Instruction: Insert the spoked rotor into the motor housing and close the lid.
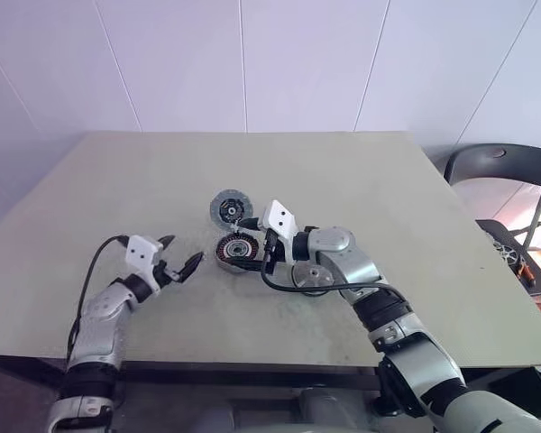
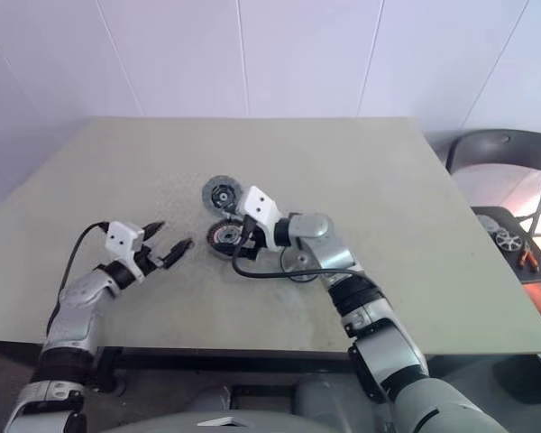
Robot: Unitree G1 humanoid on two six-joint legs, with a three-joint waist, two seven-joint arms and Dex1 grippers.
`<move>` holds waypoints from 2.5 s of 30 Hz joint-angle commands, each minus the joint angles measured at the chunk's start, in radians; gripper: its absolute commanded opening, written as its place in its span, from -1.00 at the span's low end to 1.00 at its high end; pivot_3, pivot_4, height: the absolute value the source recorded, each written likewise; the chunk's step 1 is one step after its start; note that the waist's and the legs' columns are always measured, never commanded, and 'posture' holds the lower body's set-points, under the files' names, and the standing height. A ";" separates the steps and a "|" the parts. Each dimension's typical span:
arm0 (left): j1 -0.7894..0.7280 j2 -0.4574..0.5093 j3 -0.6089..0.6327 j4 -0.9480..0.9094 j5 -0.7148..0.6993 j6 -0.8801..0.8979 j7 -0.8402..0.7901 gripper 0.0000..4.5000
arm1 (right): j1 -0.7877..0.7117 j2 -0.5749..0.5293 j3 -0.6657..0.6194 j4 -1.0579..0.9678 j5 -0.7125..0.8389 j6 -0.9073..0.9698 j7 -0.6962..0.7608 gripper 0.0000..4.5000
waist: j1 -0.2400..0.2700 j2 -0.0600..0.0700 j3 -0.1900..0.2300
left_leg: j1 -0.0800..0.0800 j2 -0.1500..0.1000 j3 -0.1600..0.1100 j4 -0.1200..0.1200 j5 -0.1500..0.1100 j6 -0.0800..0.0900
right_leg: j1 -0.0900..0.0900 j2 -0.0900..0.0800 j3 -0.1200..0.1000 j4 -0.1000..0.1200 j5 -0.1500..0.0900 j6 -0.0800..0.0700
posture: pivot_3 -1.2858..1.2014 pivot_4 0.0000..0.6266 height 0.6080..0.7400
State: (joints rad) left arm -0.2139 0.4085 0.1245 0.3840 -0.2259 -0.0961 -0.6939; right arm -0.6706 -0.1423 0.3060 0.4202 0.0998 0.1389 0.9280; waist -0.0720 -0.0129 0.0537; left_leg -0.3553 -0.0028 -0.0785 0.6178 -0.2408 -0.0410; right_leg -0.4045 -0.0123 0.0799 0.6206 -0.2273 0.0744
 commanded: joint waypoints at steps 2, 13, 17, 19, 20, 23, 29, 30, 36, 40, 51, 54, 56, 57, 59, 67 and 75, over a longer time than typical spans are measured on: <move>-0.029 0.001 -0.028 0.030 0.027 0.071 0.024 0.98 | 0.000 0.011 -0.025 -0.034 0.012 -0.014 -0.022 1.00 | 0.001 0.000 0.000 | 0.000 0.000 0.000 0.000 0.000 0.000 | 0.000 0.000 0.000 0.000 0.000 0.000 | 0.03 -1.00 1.00; -0.020 0.022 -0.054 0.001 0.055 0.197 0.045 0.98 | 0.021 0.016 -0.039 -0.075 0.027 -0.003 -0.044 1.00 | 0.000 0.000 0.000 | 0.001 0.000 0.000 -0.001 0.000 0.000 | 0.000 0.000 0.000 0.001 0.000 0.000 | 0.03 -1.00 1.00; -0.017 0.007 -0.053 -0.021 0.037 0.239 0.044 0.98 | 0.022 0.020 -0.042 -0.079 0.029 -0.003 -0.047 1.00 | 0.001 0.000 0.000 | 0.000 0.000 0.000 -0.001 0.000 0.000 | 0.000 0.000 0.000 0.001 0.000 0.000 | 0.03 -1.00 1.00; -0.016 0.000 -0.058 -0.025 0.037 0.268 0.050 0.98 | 0.026 0.022 -0.041 -0.083 0.029 -0.003 -0.050 1.00 | 0.001 0.000 0.000 | 0.000 0.000 0.000 -0.001 0.000 0.000 | 0.000 0.000 0.000 0.000 0.000 0.000 | 0.03 -1.00 1.00; -0.016 -0.002 -0.059 -0.027 0.038 0.281 0.053 0.98 | 0.027 0.022 -0.041 -0.084 0.030 -0.002 -0.051 1.00 | 0.002 0.000 0.000 | 0.000 0.000 0.000 -0.001 0.000 0.000 | 0.000 0.000 0.000 0.000 0.000 0.000 | 0.03 -1.00 1.00; -0.013 -0.011 -0.060 -0.035 0.038 0.310 0.058 0.98 | 0.029 0.023 -0.040 -0.087 0.030 -0.002 -0.053 1.00 | 0.002 0.000 0.000 | 0.000 0.000 0.000 -0.001 0.000 0.000 | 0.000 0.000 0.000 0.000 0.000 0.000 | 0.03 -1.00 1.00; -0.017 -0.032 -0.051 -0.041 0.036 0.336 0.087 0.72 | 0.028 0.025 -0.039 -0.087 0.033 -0.002 -0.055 1.00 | 0.002 0.000 0.000 | 0.001 0.000 0.000 -0.001 0.000 0.000 | 0.001 0.000 0.000 0.000 0.000 0.000 | 0.03 -1.00 1.00; -0.019 -0.034 -0.049 -0.039 0.036 0.337 0.091 0.59 | 0.028 0.025 -0.038 -0.086 0.034 -0.003 -0.056 1.00 | 0.003 0.000 0.000 | 0.001 0.000 0.000 -0.001 0.000 0.000 | 0.001 0.000 0.000 0.000 0.000 0.000 | 0.03 -1.00 1.00; -0.026 -0.039 -0.040 -0.031 0.038 0.346 0.113 -0.26 | 0.029 0.028 -0.035 -0.089 0.039 -0.003 -0.059 1.00 | 0.003 0.000 0.000 | 0.000 0.000 0.000 -0.001 0.000 0.000 | 0.001 -0.001 0.000 -0.001 0.000 0.000 | 0.03 -1.00 1.00; -0.030 -0.039 -0.039 -0.028 0.039 0.329 0.113 -0.70 | 0.029 0.029 -0.036 -0.089 0.040 -0.004 -0.060 1.00 | 0.004 0.000 0.000 | 0.000 0.000 0.000 -0.001 0.000 0.000 | 0.001 -0.001 0.000 -0.001 0.000 0.000 | 0.03 -1.00 1.00; -0.049 -0.014 0.038 -0.177 -0.102 0.222 -0.030 -0.70 | 0.030 -0.005 -0.079 -0.094 0.080 0.025 -0.040 1.00 | 0.002 0.000 0.000 | -0.001 0.000 0.000 -0.001 0.000 0.000 | 0.000 0.000 0.000 -0.001 0.000 0.000 | 0.03 -1.00 1.00; -0.067 0.004 0.031 -0.209 -0.120 0.228 -0.072 -0.70 | 0.031 -0.032 -0.099 -0.099 0.094 0.045 -0.030 1.00 | 0.002 0.000 0.000 | -0.001 0.000 0.000 -0.001 0.000 0.000 | 0.000 0.000 0.000 -0.001 0.000 0.000 | 0.03 -1.00 1.00; -0.089 0.016 0.007 -0.216 -0.124 0.243 -0.108 -0.70 | 0.034 -0.057 -0.112 -0.103 0.102 0.063 -0.022 1.00 | 0.002 0.000 0.000 | -0.001 0.000 0.000 -0.001 0.000 0.000 | 0.000 0.000 0.000 -0.002 0.000 0.000 | 0.03 -1.00 1.00; -0.105 0.020 -0.011 -0.209 -0.117 0.248 -0.124 -0.70 | 0.035 -0.069 -0.117 -0.104 0.103 0.069 -0.020 1.00 | 0.002 0.000 0.000 | -0.001 0.000 0.000 -0.001 0.000 0.000 | 0.000 0.000 0.000 -0.002 0.000 0.000 | 0.03 -1.00 1.00; -0.137 0.022 -0.040 -0.182 -0.098 0.248 -0.143 -0.70 | 0.032 -0.079 -0.129 -0.104 0.110 0.084 -0.024 1.00 | 0.002 0.000 0.000 | -0.001 0.000 0.000 -0.001 0.000 0.000 | 0.000 0.000 0.000 -0.002 0.000 0.000 | 0.03 -1.00 1.00; -0.322 -0.003 -0.164 0.036 0.008 0.213 -0.186 -0.70 | 0.036 -0.078 -0.151 -0.122 0.120 0.120 -0.050 1.00 | -0.001 0.000 0.000 | -0.001 0.000 0.000 -0.001 0.000 0.000 | 0.000 0.000 0.000 -0.002 0.000 0.000 | 0.03 -1.00 1.00; -0.331 0.012 -0.200 0.083 0.042 0.209 -0.246 -0.70 | 0.072 -0.087 -0.156 -0.166 0.123 0.140 -0.073 1.00 | 0.001 0.000 0.000 | -0.002 0.000 0.000 -0.002 0.000 0.000 | -0.001 0.000 0.000 -0.002 0.001 0.002 | 0.03 -1.00 1.00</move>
State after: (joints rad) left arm -0.5319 0.4053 -0.0767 0.4879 -0.1879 0.1281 -0.9254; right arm -0.5888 -0.2240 0.1783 0.3067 0.2023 0.2800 0.8602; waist -0.0707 -0.0131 0.0538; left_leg -0.3574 -0.0030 -0.0789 0.6157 -0.2408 -0.0409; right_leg -0.4059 -0.0121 0.0799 0.6185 -0.2265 0.0761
